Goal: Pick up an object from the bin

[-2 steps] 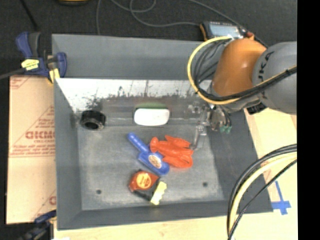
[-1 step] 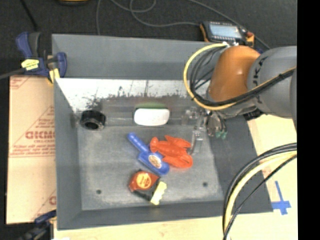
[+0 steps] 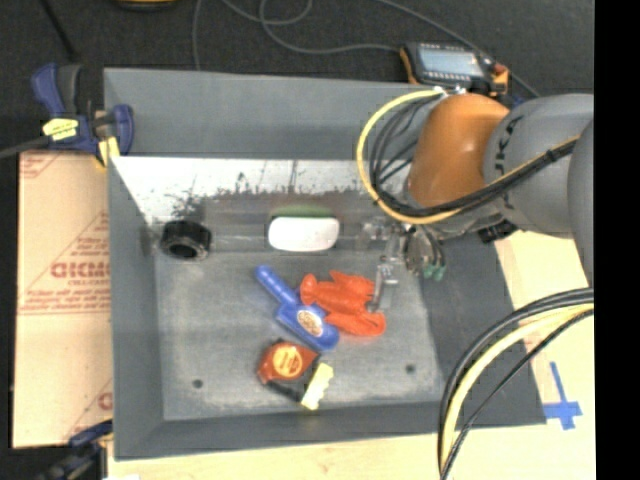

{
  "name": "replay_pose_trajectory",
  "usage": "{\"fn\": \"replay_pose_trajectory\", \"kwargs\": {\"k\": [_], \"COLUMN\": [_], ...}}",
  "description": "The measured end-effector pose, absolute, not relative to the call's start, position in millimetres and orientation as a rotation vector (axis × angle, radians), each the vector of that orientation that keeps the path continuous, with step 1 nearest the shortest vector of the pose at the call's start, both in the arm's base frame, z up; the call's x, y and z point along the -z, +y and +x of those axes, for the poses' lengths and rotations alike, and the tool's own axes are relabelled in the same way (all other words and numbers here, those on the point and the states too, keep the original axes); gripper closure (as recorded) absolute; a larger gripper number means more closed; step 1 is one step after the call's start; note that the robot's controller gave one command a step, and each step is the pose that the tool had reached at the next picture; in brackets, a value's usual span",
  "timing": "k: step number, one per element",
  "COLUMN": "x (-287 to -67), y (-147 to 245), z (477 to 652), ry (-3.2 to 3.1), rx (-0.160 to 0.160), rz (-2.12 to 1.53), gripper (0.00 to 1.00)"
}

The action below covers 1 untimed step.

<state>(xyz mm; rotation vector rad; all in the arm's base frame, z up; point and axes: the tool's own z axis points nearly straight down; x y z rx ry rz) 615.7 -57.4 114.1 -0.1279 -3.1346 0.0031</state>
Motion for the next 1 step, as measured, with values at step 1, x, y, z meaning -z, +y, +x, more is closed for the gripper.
{"fn": "replay_pose_trajectory", "kwargs": {"k": [1], "x": [-176.4], "y": [-4.4], "z": [608.8], "ry": [-3.131], "rx": [-0.001], "rz": [0.242], "gripper": [0.00]}}
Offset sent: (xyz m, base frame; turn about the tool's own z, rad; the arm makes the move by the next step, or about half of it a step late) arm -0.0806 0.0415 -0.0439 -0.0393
